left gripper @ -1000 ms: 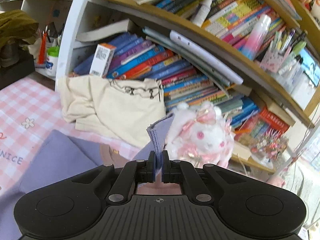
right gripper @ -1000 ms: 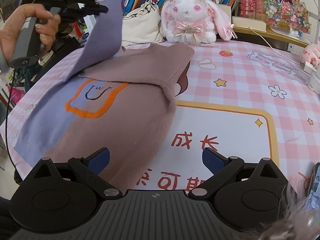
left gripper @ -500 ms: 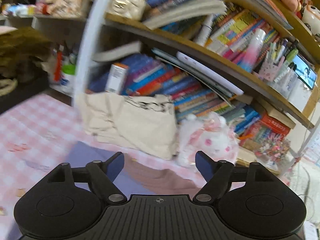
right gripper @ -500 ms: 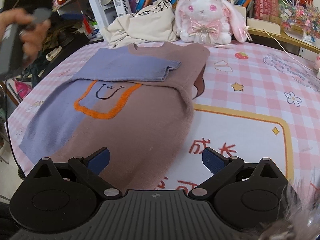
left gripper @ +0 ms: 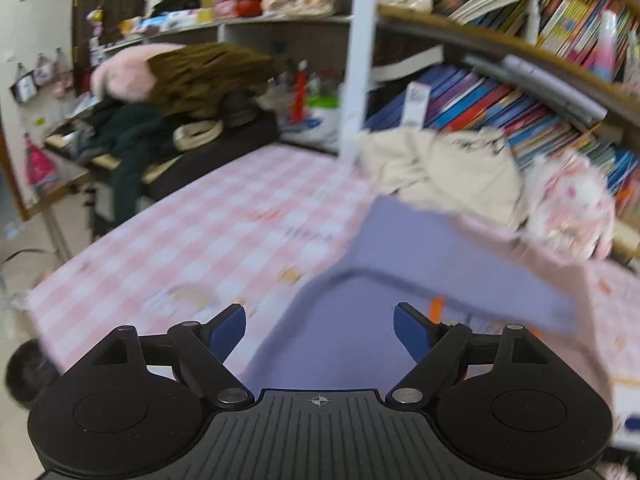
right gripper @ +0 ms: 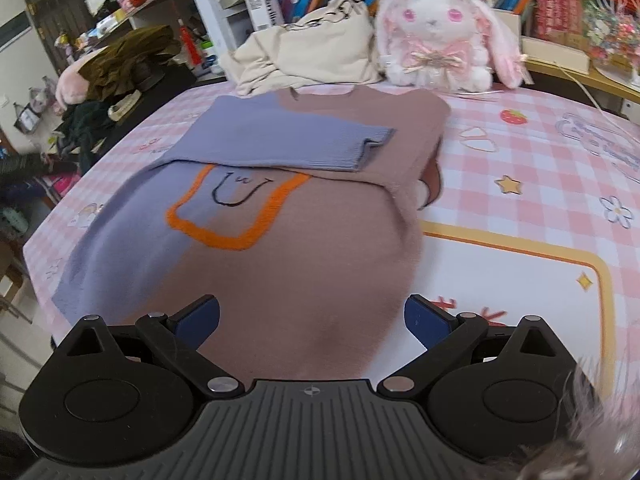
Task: Fold clothes
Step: 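Open the left tool and move both tools to the sweater hem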
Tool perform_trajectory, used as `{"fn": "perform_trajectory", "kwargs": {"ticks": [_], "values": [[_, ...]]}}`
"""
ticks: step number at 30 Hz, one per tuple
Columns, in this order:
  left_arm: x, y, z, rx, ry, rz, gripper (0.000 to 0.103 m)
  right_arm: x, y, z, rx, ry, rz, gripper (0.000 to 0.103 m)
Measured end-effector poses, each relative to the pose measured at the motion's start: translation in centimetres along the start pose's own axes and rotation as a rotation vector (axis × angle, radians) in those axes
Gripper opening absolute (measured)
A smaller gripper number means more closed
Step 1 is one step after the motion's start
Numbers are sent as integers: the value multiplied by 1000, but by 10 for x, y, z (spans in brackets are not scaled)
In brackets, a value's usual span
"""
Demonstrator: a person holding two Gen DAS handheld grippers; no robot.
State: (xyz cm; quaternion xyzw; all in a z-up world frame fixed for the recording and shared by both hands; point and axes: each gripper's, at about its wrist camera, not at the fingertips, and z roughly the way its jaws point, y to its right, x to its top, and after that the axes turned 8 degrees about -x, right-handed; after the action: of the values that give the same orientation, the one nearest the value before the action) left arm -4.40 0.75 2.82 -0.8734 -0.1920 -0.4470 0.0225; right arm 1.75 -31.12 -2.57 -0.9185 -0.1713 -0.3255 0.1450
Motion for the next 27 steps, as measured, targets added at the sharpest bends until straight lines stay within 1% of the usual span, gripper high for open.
{"fn": "perform_trajectory", "kwargs": {"ticks": [3,6,10,11,14,17,22,27], "values": [[-6,-13,-10,49,-10,-11,84,2,-9,3,27,-9,-24,100],[-6,-21,-20,66,18,-42,84,2,-17,4,37,-15,-52,100],[-6,-32,-33,89,54,-81,86,0,-21,-3,41,11,-69,100],[-9,-32,-33,93,55,-72,87,0,-20,-3,39,11,-65,100],[-14,-31,-28,112,18,-33,87,0,-20,-1,31,-5,-53,100],[-17,-32,-25,124,1,9,87,0,-20,-3,31,9,-44,100],[-23,-37,-14,106,-44,44,86,-3,-20,-6,4,12,-27,100],[-28,-40,6,73,-104,110,86,-5,-19,-3,-48,-2,20,100]]}}
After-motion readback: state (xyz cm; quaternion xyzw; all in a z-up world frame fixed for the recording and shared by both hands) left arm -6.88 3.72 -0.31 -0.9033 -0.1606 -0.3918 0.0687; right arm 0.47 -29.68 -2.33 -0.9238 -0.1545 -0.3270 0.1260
